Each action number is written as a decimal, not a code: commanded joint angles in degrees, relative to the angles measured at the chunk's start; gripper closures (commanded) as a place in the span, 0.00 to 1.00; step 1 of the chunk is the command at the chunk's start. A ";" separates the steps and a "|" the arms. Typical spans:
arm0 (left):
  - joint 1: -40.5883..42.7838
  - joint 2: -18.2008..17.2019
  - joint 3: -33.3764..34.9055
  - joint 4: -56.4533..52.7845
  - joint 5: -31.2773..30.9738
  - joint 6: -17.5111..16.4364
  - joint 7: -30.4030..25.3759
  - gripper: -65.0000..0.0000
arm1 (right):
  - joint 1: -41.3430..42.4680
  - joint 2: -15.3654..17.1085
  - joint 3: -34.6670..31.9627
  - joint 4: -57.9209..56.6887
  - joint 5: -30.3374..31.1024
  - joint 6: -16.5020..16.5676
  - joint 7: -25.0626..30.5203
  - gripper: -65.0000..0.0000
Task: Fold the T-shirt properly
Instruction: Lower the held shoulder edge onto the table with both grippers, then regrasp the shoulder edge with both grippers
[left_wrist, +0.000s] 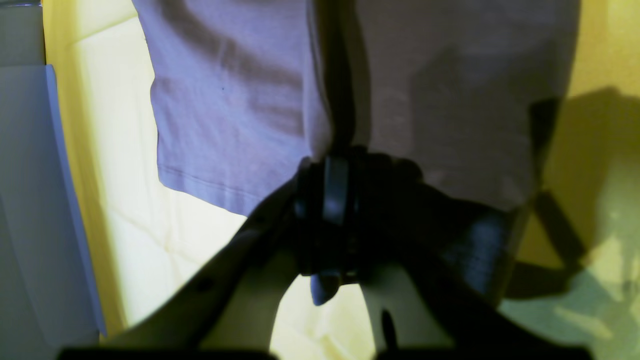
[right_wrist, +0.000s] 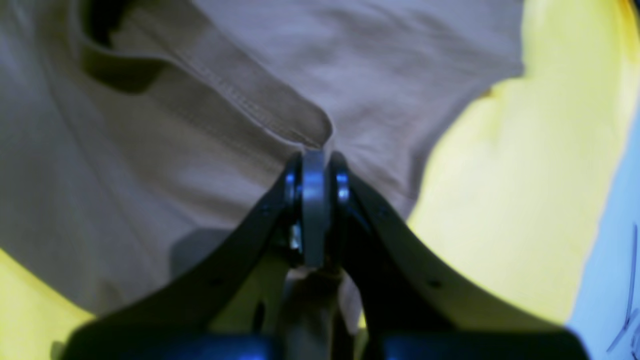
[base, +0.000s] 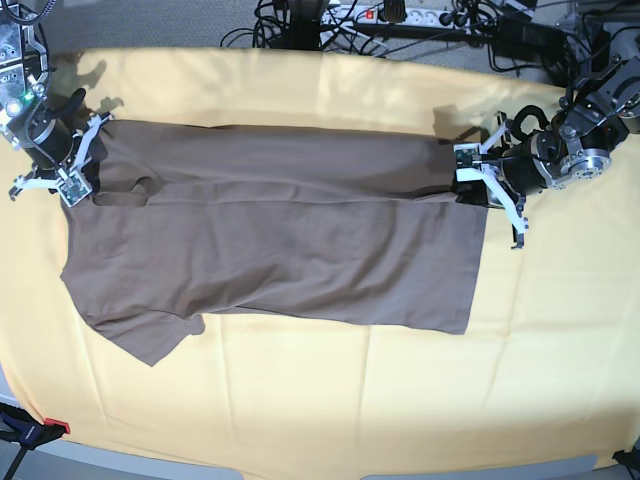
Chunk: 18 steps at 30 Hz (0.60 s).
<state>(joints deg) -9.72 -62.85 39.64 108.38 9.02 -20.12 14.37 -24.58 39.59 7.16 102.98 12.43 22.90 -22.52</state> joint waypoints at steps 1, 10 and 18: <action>-0.79 -1.09 -0.70 0.63 0.17 0.70 -0.57 1.00 | 0.48 1.18 0.57 0.66 0.20 0.09 0.94 1.00; -1.64 -1.68 -0.70 0.76 3.13 0.63 -0.55 0.46 | 2.36 3.98 0.70 1.64 0.31 5.90 0.83 0.48; -1.92 -9.38 -0.70 6.38 -0.22 -4.61 -0.87 0.47 | 2.32 9.03 0.81 9.81 15.98 17.10 -19.34 0.49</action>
<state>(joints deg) -10.83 -71.00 39.64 113.97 8.78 -25.87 14.17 -22.70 47.16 7.27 112.05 28.75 40.07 -43.05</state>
